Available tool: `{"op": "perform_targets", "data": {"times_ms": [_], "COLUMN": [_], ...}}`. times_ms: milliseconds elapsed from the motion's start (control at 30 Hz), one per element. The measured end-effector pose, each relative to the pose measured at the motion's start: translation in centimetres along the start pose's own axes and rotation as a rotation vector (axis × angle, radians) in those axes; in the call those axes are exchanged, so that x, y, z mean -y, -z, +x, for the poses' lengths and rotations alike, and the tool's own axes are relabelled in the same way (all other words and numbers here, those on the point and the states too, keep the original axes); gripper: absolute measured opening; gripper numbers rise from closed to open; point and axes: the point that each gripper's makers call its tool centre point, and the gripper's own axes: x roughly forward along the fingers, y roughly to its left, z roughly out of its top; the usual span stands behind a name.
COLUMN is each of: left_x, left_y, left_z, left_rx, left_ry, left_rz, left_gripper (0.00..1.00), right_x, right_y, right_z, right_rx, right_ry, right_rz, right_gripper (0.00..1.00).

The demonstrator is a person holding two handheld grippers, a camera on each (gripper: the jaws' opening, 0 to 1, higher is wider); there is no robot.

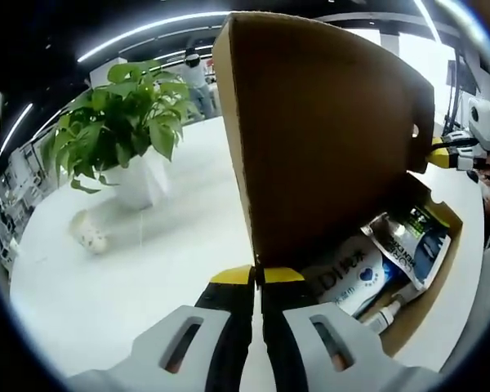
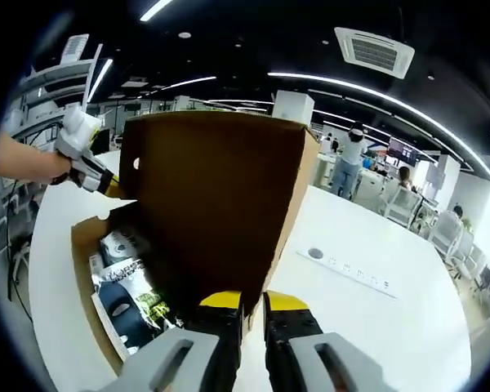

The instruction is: Operate the shoe box by opening the lid, removing the specified soft item, and placing it in the target area until the item is outside and the box remains undamaged.

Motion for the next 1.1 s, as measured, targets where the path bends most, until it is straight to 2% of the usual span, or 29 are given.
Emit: {"op": "perform_targets", "data": {"times_ms": [167,467,1100], "left_x": [0.0,0.1,-0.4], "left_y": [0.0,-0.1,-0.5], "left_z": [0.0,-0.1,0.2], "left_rx": [-0.003,-0.009,-0.027], "left_ry": [-0.002,-0.002,0.003], "left_rz": [-0.006,-0.011,-0.022], "left_gripper": [0.01,0.01,0.01], "right_x": [0.2,0.5,1.1], "right_y": [0.1,-0.1,-0.6], "right_z": [-0.1,0.0,0.5], "right_rx": [-0.001,0.006,0.0], "right_ry": [0.017,0.022,0.017], "right_rz": [0.025,0.056,0.066], "right_gripper": [0.0,0.0,0.0]}}
